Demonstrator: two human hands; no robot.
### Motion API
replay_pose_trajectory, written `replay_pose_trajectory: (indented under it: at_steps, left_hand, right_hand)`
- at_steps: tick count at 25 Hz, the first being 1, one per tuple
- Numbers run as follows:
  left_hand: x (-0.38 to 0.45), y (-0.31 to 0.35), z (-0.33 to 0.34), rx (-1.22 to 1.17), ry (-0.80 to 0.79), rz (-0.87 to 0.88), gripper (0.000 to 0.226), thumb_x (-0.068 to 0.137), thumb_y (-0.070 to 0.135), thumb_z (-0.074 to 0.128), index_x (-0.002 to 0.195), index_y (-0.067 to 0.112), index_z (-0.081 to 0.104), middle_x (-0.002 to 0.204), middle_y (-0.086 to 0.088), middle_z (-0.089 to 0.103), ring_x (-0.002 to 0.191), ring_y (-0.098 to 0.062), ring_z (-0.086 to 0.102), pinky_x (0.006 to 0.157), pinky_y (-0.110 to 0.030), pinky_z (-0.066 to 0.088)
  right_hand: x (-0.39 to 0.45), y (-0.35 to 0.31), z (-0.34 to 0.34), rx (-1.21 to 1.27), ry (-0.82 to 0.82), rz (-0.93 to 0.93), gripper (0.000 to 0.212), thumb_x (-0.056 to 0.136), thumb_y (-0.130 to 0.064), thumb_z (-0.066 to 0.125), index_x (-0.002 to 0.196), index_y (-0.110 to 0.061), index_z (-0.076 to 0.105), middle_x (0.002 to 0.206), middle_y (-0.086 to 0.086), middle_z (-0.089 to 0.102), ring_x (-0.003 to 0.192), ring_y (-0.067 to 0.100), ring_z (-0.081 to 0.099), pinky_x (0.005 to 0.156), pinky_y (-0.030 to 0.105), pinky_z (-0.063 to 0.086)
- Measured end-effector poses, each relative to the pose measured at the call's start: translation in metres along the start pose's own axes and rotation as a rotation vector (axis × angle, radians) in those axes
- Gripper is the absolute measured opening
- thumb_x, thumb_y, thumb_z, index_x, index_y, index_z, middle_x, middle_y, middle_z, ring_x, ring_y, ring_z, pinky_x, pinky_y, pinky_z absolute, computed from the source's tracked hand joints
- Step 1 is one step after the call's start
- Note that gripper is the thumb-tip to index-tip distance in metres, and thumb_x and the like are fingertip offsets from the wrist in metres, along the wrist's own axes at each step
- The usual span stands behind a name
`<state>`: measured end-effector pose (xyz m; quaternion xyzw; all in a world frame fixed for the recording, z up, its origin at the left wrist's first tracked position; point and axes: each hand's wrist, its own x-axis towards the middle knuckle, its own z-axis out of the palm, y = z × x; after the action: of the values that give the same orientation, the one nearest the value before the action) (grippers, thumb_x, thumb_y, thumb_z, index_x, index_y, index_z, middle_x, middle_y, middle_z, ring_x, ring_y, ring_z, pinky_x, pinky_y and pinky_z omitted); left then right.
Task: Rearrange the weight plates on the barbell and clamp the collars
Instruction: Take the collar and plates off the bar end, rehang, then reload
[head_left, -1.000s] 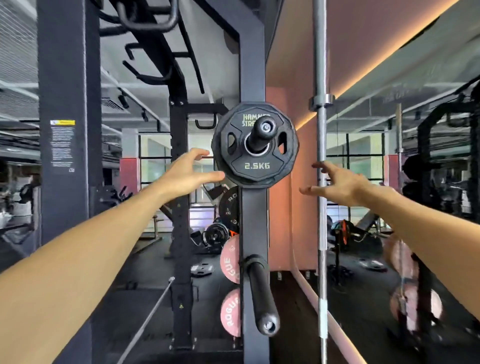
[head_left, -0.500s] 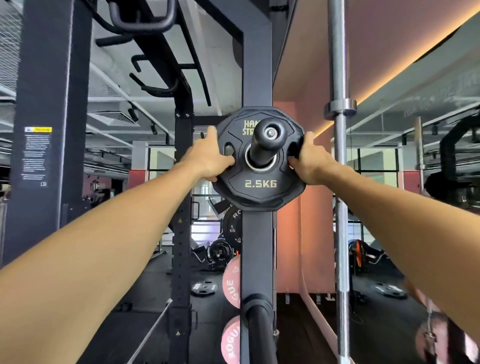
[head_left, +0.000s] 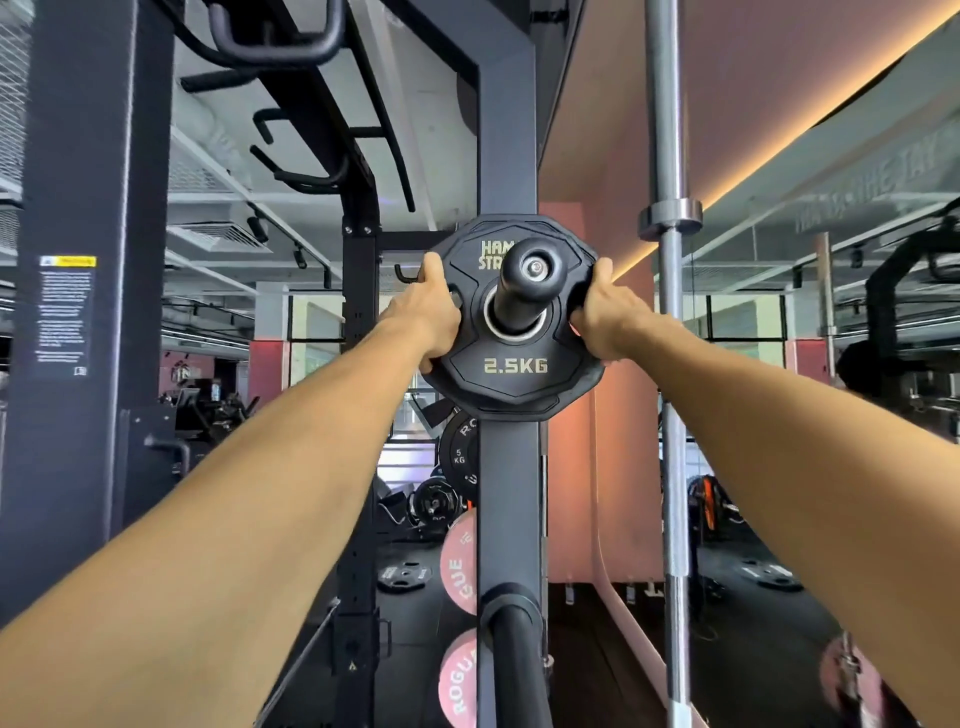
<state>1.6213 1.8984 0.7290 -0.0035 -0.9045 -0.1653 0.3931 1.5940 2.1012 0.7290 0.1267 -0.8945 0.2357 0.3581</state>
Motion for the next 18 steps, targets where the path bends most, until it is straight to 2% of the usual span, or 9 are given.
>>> replay_pose_trajectory:
  at_steps: [2, 5, 8, 10, 12, 15, 18]
  left_hand:
    - [-0.012, 0.001, -0.011, -0.081, -0.037, -0.006, 0.033, 0.098, 0.009, 0.037, 0.125, 0.016, 0.019, 0.086, -0.014, 0.055, 0.053, -0.037, 0.069, 0.053, -0.042, 0.049]
    - [-0.034, 0.002, -0.029, -0.218, -0.035, 0.025, 0.030, 0.099, 0.013, 0.042, 0.118, 0.016, 0.019, 0.096, -0.017, 0.056, 0.063, -0.037, 0.069, 0.058, -0.049, 0.060]
    - [-0.054, 0.006, -0.048, -0.246, 0.005, 0.081, 0.028, 0.099, 0.013, 0.043, 0.109, 0.018, 0.017, 0.086, -0.015, 0.053, 0.069, -0.033, 0.058, 0.064, -0.050, 0.060]
    - [-0.067, 0.008, -0.059, -0.216, 0.035, 0.102, 0.027, 0.100, 0.015, 0.041, 0.110, 0.016, 0.017, 0.081, -0.012, 0.054, 0.072, -0.032, 0.055, 0.069, -0.051, 0.054]
    - [-0.084, 0.013, -0.073, -0.212, 0.063, 0.115, 0.027, 0.100, 0.017, 0.040, 0.116, 0.013, 0.019, 0.081, -0.012, 0.055, 0.072, -0.032, 0.055, 0.071, -0.052, 0.052]
    - [-0.112, 0.016, -0.095, -0.223, 0.087, 0.128, 0.032, 0.101, 0.020, 0.040, 0.124, 0.013, 0.018, 0.083, -0.013, 0.059, 0.070, -0.030, 0.056, 0.067, -0.049, 0.052]
    - [-0.139, 0.008, -0.115, -0.184, 0.067, 0.116, 0.052, 0.102, 0.023, 0.039, 0.141, 0.012, 0.007, 0.080, -0.011, 0.061, 0.068, -0.028, 0.057, 0.063, -0.045, 0.051]
  right_hand:
    - [-0.013, -0.005, -0.010, 0.027, -0.002, -0.017, 0.028, 0.096, -0.010, 0.044, 0.108, -0.009, 0.018, 0.095, 0.026, 0.049, 0.087, 0.040, 0.052, 0.073, 0.044, 0.039]
    - [-0.036, -0.010, -0.029, 0.059, 0.031, -0.045, 0.028, 0.096, -0.009, 0.044, 0.107, -0.010, 0.018, 0.090, 0.024, 0.049, 0.081, 0.038, 0.051, 0.070, 0.042, 0.038]
    - [-0.060, -0.016, -0.045, 0.086, 0.042, -0.061, 0.030, 0.094, -0.006, 0.043, 0.114, -0.007, 0.020, 0.093, 0.024, 0.051, 0.082, 0.039, 0.053, 0.072, 0.043, 0.040]
    - [-0.075, -0.021, -0.055, 0.112, 0.053, -0.087, 0.027, 0.093, -0.007, 0.041, 0.109, -0.009, 0.018, 0.093, 0.024, 0.052, 0.082, 0.039, 0.054, 0.072, 0.043, 0.040]
    - [-0.091, -0.025, -0.070, 0.120, 0.088, -0.120, 0.024, 0.093, -0.010, 0.040, 0.103, -0.012, 0.018, 0.087, 0.019, 0.053, 0.076, 0.037, 0.054, 0.072, 0.043, 0.039]
    - [-0.115, -0.035, -0.089, 0.110, 0.129, -0.146, 0.019, 0.094, -0.015, 0.039, 0.099, -0.014, 0.021, 0.071, 0.007, 0.045, 0.060, 0.025, 0.045, 0.067, 0.040, 0.035]
    - [-0.140, -0.050, -0.093, 0.082, 0.102, -0.143, 0.020, 0.092, -0.017, 0.040, 0.098, -0.015, 0.021, 0.074, 0.009, 0.046, 0.060, 0.025, 0.045, 0.067, 0.039, 0.035]
